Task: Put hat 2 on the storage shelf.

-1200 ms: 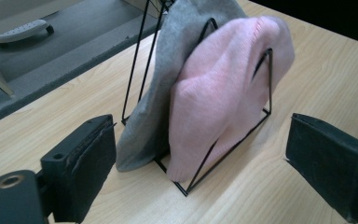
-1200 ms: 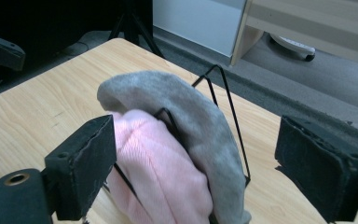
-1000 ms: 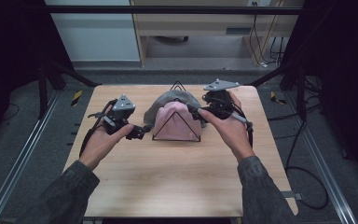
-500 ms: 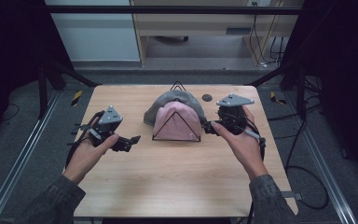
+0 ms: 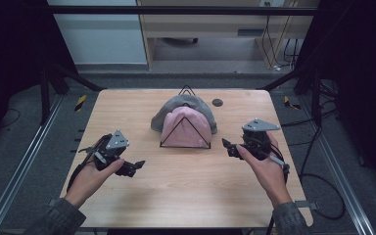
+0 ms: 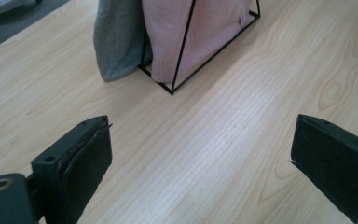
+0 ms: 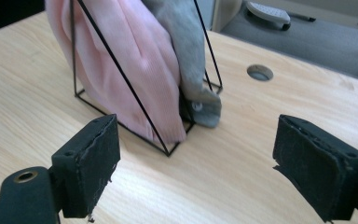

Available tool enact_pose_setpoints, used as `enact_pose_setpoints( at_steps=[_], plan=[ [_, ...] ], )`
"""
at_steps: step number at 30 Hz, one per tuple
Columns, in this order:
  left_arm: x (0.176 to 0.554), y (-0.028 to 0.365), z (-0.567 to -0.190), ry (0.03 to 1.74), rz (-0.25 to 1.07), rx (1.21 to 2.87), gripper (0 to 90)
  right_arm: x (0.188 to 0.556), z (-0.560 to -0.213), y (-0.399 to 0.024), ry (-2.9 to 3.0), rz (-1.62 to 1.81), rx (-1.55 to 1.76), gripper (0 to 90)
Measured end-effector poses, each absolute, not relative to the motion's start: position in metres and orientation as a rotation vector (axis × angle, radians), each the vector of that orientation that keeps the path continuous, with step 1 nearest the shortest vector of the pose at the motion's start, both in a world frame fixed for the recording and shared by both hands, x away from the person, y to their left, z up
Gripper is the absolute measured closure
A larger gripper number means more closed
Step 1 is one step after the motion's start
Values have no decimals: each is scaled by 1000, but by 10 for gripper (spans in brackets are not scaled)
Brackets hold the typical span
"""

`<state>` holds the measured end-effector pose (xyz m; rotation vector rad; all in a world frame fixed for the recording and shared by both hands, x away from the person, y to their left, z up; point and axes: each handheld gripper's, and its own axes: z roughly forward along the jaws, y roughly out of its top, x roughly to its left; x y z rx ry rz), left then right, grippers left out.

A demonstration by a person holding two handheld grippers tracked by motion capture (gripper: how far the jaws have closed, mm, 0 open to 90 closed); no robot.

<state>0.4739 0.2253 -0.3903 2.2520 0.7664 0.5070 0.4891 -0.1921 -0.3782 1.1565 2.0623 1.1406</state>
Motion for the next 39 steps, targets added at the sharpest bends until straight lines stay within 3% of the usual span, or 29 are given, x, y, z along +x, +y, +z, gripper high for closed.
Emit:
enact_pose_setpoints(
  at_steps=[14, 39],
  plan=[
    [468, 228, -420, 771, 456, 2327, 47, 474, -418, -210, 2109, 1105, 1223, 128],
    [469, 258, -475, 911, 361, 2336, 48, 471, -478, -195, 2317, 987, 1287, 79]
  ],
)
